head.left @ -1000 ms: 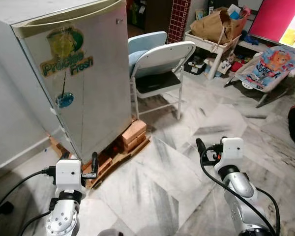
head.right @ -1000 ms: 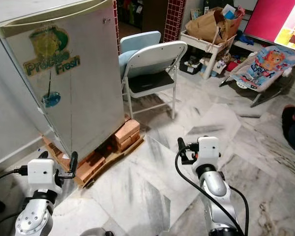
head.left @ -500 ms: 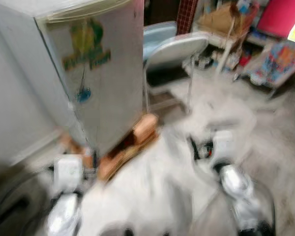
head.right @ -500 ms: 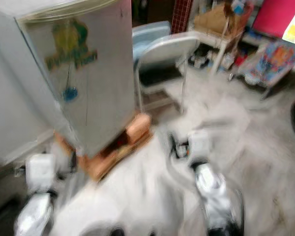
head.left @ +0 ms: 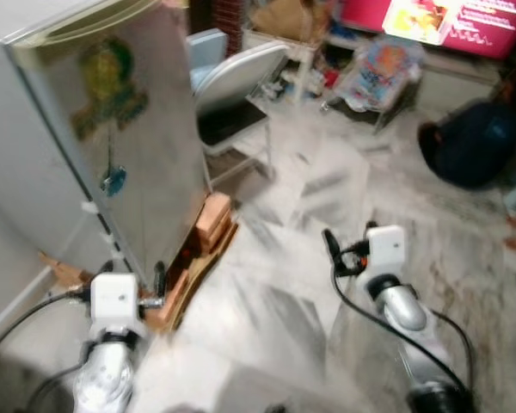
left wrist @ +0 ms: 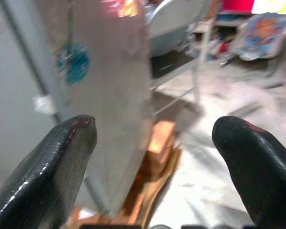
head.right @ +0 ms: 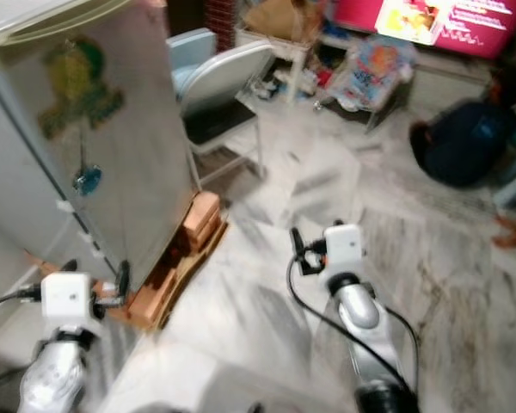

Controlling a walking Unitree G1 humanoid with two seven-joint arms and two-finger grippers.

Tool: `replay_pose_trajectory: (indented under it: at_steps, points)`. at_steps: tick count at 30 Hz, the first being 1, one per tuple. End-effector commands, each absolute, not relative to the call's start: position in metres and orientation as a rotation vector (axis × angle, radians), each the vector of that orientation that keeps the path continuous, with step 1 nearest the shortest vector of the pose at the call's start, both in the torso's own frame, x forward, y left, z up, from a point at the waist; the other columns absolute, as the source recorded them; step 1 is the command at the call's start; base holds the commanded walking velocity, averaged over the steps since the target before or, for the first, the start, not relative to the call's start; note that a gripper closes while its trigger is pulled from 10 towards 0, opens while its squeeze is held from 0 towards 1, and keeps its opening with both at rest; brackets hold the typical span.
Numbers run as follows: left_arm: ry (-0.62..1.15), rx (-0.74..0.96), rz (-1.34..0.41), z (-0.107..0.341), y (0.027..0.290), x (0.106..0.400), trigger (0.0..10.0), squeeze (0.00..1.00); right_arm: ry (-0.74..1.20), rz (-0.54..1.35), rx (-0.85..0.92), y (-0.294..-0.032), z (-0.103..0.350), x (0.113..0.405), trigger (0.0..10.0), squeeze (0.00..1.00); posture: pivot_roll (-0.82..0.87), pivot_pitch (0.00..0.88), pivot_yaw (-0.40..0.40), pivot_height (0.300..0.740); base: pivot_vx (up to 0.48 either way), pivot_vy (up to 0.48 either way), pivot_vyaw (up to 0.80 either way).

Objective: Restocking fridge

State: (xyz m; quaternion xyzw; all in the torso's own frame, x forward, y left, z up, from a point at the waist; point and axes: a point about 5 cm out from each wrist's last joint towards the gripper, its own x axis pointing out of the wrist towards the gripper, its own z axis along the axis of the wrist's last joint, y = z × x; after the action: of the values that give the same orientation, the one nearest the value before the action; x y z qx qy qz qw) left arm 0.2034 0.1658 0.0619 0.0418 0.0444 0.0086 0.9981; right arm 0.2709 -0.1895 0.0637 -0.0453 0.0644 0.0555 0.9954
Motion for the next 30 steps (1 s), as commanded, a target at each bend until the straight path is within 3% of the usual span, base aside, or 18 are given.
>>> replay_pose_trajectory:
  at_steps: [1, 14, 23, 30]
  points:
    - [0.089, 0.102, 0.031, 0.0629, 0.1734, 0.2023, 10.0, 0.0, 0.106, 0.129, -0.082, -0.1826, 0.0682, 0.2743, 10.0, 0.0, 0.05, 0.044, -0.034, 0.74, 0.0, 0.431, 0.0]
    - [0.084, 0.106, 0.019, 0.0626, 0.1729, 0.2038, 10.0, 0.0, 0.104, 0.126, -0.078, -0.1818, 0.0675, 0.2762, 10.0, 0.0, 0.05, 0.038, -0.031, 0.74, 0.0, 0.433, 0.0]
    - [0.074, 0.119, -0.013, 0.0631, 0.1686, 0.2052, 10.0, 0.0, 0.105, 0.124, -0.074, -0.1814, 0.0675, 0.2781, 10.0, 0.0, 0.05, 0.035, -0.031, 0.74, 0.087, 0.391, -0.74]
    - [0.055, 0.122, -0.025, 0.0646, 0.1648, 0.2041, 10.0, 0.0, 0.098, 0.128, -0.07, -0.1804, 0.0685, 0.2798, 10.0, 0.0, 0.05, 0.04, -0.035, 0.74, 0.0, 0.0, -0.26]
